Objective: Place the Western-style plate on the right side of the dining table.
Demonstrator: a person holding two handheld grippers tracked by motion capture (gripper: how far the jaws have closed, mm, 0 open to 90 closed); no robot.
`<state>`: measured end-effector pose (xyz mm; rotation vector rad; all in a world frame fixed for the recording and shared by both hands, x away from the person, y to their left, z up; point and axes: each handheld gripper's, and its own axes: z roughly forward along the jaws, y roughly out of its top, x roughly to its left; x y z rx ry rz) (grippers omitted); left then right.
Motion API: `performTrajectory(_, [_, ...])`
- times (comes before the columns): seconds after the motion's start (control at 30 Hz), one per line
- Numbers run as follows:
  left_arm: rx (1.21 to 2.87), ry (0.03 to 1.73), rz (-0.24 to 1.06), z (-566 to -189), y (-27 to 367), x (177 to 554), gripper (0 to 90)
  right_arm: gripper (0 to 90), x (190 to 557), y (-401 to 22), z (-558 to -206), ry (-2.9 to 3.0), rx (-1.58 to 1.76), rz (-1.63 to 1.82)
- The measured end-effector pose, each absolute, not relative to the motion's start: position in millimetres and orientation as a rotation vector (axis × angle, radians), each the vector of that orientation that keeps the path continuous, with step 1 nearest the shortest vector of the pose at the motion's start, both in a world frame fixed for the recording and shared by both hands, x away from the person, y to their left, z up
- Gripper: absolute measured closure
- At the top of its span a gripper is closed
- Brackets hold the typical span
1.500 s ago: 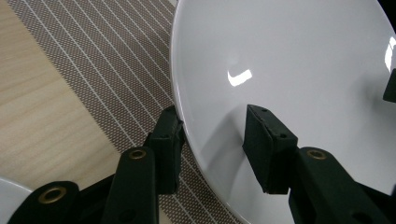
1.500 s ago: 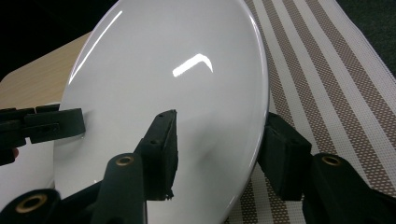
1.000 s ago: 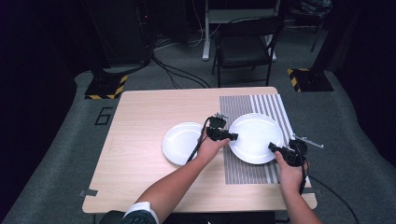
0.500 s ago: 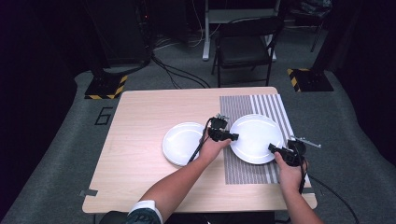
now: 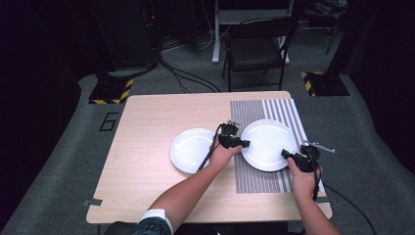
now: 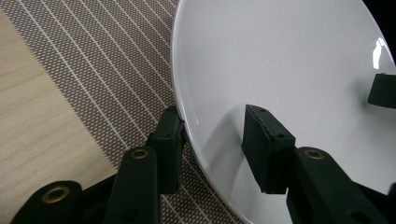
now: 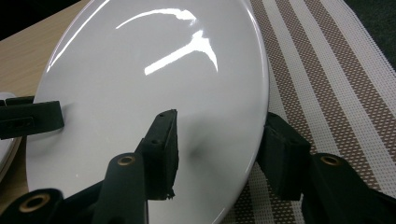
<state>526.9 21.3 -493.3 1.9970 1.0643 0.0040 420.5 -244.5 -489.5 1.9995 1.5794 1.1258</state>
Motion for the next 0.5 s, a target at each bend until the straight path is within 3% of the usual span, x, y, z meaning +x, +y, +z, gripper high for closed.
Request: performTrajectory(0.5, [2.001,1.079,-0.002,-504.5,15.5,530.6,59.0,50.2,430.3,-249.6,-497.6,1.600,1.999,1.075])
